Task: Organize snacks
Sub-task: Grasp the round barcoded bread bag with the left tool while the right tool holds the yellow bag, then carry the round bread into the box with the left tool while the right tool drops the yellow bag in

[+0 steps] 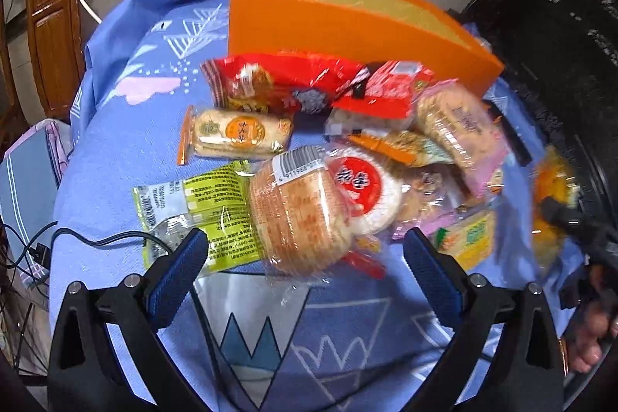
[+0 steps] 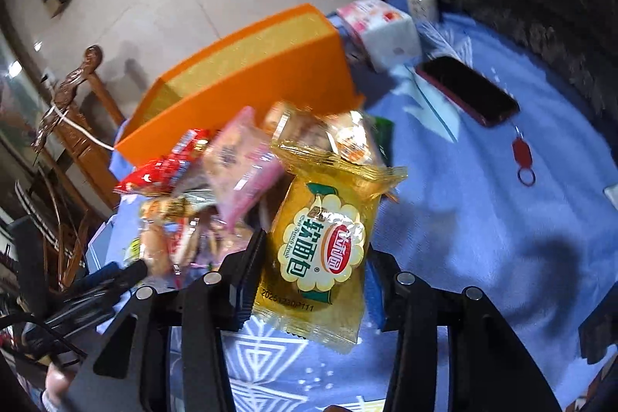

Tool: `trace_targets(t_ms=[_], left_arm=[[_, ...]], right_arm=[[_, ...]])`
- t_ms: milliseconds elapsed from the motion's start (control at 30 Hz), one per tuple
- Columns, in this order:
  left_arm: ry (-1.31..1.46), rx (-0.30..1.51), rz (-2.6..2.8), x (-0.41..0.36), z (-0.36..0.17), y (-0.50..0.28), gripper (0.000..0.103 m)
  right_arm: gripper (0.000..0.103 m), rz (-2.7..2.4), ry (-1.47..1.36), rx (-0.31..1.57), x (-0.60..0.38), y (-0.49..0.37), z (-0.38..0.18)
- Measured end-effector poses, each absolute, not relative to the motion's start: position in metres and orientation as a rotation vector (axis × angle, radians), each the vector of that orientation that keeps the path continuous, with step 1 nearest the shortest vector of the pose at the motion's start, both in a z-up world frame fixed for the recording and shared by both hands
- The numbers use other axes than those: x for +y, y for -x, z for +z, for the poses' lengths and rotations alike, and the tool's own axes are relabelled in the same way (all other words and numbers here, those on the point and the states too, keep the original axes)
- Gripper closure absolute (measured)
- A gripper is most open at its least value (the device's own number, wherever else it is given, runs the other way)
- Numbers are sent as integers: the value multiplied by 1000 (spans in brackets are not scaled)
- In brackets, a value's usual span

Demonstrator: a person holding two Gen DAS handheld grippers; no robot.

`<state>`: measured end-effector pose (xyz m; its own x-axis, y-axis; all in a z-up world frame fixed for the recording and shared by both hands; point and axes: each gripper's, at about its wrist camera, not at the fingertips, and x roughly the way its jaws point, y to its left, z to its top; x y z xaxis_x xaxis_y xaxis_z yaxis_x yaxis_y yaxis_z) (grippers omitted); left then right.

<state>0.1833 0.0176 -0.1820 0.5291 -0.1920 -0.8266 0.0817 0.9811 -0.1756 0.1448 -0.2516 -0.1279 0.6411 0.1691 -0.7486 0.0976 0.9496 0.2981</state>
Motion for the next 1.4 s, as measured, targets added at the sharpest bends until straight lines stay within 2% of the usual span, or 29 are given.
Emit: trace_targets(t_ms=[233,267,300,400,567,967,1167,1400], left_arm=[[185,1025,-134,20,-207,-206,5],[175,1012,-135,19,-207,-206,9],[169,1011,-156,17,-207,-207,24],[151,1010,-179,13,-208,-205,41],[165,985,-202,18,-204,-197,50],[145,854,-241,22,-161,-162,51],[145,762,-248,31,-114,-163,51],[124,625,-292,26,-39,-199,51]], right_arm=[[57,59,-291,861,-245,-147,-122],[57,60,-290,863,-245,-146,-122],[57,59,-289,863,-244,-145,-122],[57,62,-287,865,-243,-145,-123],[57,63,-286,860,-243,-144,-123],[57,70,-261,817,-239,-137,-112],[57,99,-248,765,-236,-142,-90],[57,147,-221,626,-233,-179,-31]])
